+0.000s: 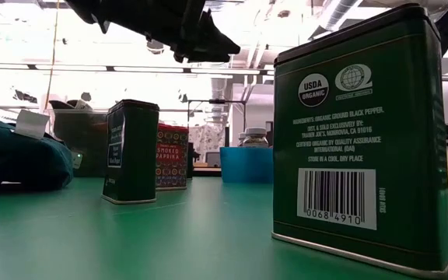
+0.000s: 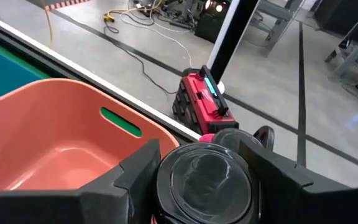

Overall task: Sort spices by type
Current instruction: Put the black seasoning bottle into the pink bin, then put the top red seasoning can into the orange bin

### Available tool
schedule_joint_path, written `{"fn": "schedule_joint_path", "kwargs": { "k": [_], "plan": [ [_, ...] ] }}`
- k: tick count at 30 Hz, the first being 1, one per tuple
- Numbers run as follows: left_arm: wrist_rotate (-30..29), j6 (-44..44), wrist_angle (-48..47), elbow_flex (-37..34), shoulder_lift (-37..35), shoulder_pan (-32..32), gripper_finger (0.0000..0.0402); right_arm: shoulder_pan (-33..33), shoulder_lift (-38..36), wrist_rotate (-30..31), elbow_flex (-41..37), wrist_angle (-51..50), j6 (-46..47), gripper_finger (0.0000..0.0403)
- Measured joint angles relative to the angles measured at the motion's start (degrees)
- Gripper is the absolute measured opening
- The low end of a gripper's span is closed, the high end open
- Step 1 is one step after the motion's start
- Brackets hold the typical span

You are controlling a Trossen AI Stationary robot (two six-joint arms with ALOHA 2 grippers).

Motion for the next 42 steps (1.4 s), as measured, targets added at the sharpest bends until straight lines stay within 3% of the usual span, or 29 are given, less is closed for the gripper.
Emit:
{"fn": "schedule_joint_path", "kwargs": {
  "k": [18, 26, 30, 35, 42],
  "plan": [
    [-0.07, -1.03, -1.84, 0.02, 0.02, -0.07, 0.0267, -0.28, -0.56, -0.39, 0.00, -5.89, 4.36, 0.0250],
    [-0.09, 0.12, -2.66, 0.02, 0.02, -0.11, 0.0267, 2.40, -8.87, -0.76, 0.00, -6.57, 1.92, 0.0251],
    [0.04, 1.28, -5.86, 0.07, -0.08, -0.62, 0.0267, 6.75, -15.00, -1.34, 0.00, -8.89, 1.11, 0.0251],
    [5.96, -2.45, -14.31, 0.09, -2.62, -2.11, 0.0267, 16.80, -20.44, -5.46, 0.00, -13.56, 3.84, 0.0250],
    [2.83, -7.67, -28.41, 1.43, -6.71, -2.80, 0.0267, 32.47, -22.30, -5.66, 0.00, -9.64, 3.92, 0.0249]
  ]
}}
